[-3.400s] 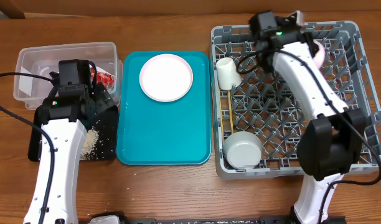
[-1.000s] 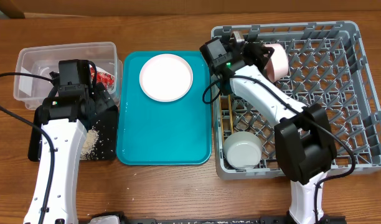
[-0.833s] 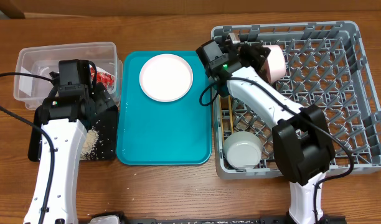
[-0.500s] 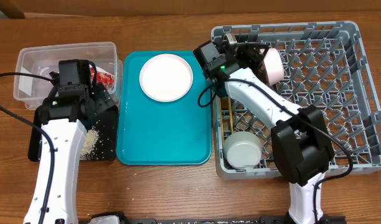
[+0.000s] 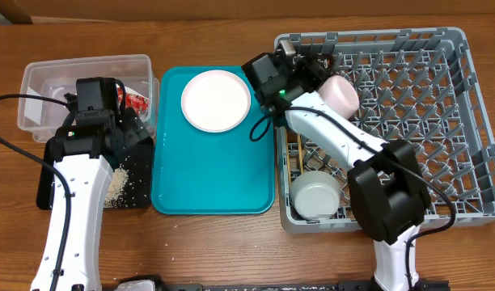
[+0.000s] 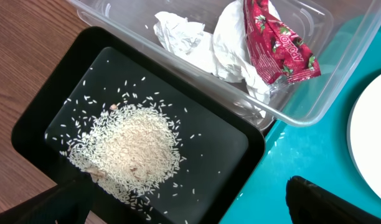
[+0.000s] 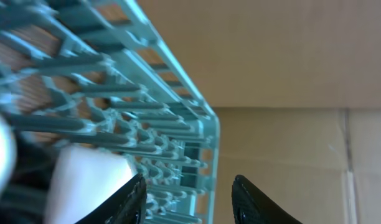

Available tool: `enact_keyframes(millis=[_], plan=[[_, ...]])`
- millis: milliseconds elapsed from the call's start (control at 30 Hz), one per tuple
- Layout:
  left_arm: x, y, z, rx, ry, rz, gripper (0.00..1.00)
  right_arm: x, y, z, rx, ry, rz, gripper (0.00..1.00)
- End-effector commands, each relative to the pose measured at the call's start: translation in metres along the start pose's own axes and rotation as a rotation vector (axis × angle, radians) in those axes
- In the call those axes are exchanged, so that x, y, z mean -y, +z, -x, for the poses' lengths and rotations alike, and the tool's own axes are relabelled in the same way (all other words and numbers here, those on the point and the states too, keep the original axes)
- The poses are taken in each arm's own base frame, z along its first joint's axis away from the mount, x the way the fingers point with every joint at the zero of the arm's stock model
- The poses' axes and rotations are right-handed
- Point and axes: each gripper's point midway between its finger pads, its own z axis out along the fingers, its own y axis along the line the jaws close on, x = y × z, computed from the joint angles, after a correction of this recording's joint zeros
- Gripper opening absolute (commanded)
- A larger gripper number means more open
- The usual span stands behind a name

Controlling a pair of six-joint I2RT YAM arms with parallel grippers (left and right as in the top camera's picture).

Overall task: Sort waste into correct bins and load items into the dishwasher
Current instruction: 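Lower the pink bowl into the rack beside the white cup, then open the right gripper, release the pink bowl, and lift away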

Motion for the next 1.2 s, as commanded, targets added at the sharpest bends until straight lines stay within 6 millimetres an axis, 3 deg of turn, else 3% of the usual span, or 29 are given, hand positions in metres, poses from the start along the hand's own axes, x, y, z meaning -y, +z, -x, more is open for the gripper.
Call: enact_keyframes(millis=[0,200,500,667,700,833,1167], plan=[[0.000,-0.005,0.005,0.016,0.001,-0.013,1.00,-0.013,-0.003,0.005,0.033,0.060,0.091,0.45],[0.000,-0.005,0.005,0.016,0.001,-0.013,1.00,-0.015,-0.008,0.004,0.061,0.279,0.340,0.44],[0.000,-0.005,0.005,0.016,0.001,-0.013,1.00,0.026,-0.024,0.008,0.121,0.738,0.836,0.44],[0.000,-0.005,0.005,0.016,0.001,-0.013,1.00,0.029,-0.009,-0.009,0.019,0.925,1.059,0.49],[0.000,-0.005,0.005,0.016,0.001,-0.013,1.00,0.028,-0.003,-0.016,-0.014,0.945,1.078,0.42],[0.000,-0.005,0.005,0.016,0.001,-0.013,1.00,0.023,0.014,-0.046,-0.143,0.973,1.096,0.31],[0.000,-0.005,0.005,0.016,0.000,-0.013,1.00,0.006,0.007,-0.079,-0.293,0.916,1.118,0.29]])
